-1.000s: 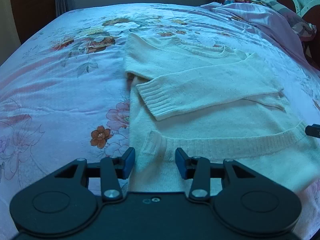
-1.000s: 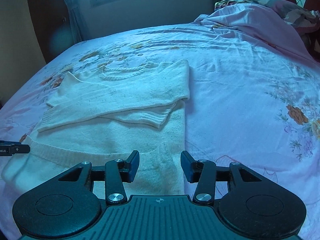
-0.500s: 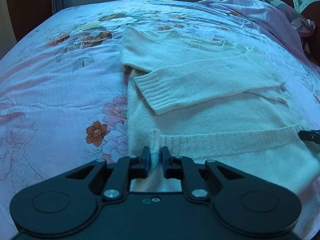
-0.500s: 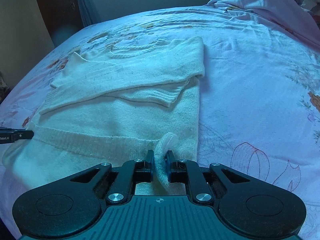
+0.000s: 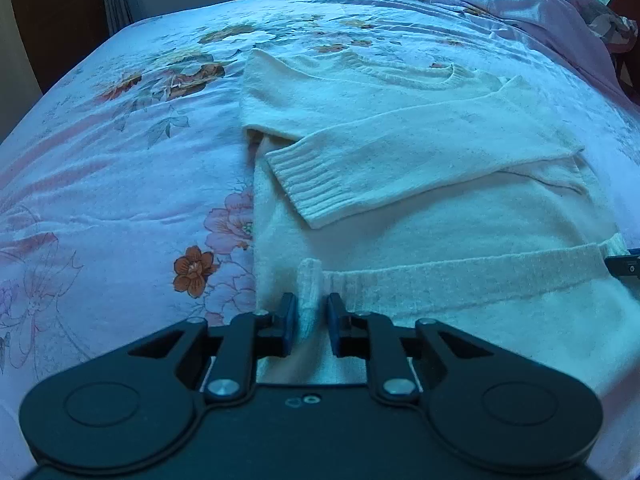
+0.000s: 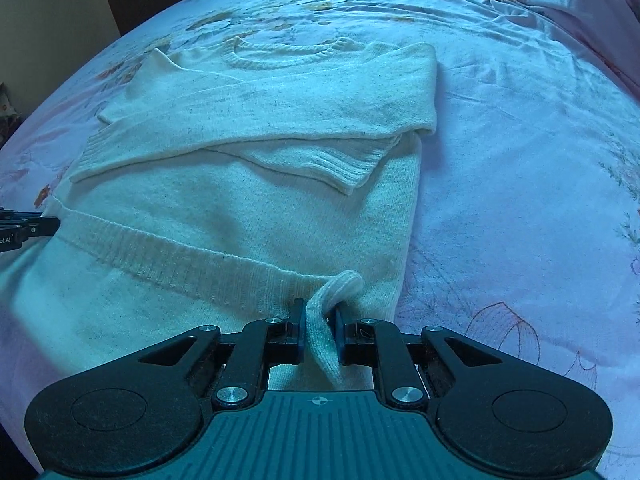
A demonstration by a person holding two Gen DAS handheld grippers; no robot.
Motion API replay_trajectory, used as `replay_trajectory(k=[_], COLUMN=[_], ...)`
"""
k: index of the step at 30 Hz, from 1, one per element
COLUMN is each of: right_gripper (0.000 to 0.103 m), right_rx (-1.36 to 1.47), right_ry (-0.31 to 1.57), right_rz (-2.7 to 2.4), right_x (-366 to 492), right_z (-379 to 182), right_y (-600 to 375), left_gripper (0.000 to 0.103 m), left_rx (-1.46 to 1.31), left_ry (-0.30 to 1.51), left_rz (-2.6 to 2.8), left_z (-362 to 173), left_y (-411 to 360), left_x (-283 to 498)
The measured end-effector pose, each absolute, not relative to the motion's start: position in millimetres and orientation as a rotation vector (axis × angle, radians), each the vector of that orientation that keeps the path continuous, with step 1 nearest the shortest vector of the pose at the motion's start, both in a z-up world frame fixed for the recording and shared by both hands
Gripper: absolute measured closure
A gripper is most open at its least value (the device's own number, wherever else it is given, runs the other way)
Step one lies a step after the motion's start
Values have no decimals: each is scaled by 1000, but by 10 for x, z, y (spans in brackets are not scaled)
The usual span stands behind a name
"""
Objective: Fold small clothes
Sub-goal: 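Grasp the hem edge with both grippers while lifting it toward the collar, then lift the hem with both grippers and fold it over the collar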
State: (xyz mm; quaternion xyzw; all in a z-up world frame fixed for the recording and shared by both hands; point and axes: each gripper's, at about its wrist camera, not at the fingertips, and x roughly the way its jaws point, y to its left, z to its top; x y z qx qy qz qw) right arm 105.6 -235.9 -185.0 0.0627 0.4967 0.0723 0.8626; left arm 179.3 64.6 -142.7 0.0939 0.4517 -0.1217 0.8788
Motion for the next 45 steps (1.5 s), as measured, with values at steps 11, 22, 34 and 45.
replay_trajectory(k=[11,22,34,45], right_gripper=[89,96,61,97], right_rx=[136,230,249,231], right_ry=[933,843,912,829], right_rz=[123,133,149,191], right_x=[815,697,850,700], right_z=[-1751,-1636,-1753,-1554], right_y=[-2327,-2497,-2478,-2389], left_gripper=[92,99,93,99], left_rx=[190,152,160,110], left_ry=[920,830,889,805], left_rz=[-234,-298,-350,-384], left_z=[-1396,-1300,-1427,-1214], left_y=[659,670,748,772], left_x=[1734,1633,1709,1594])
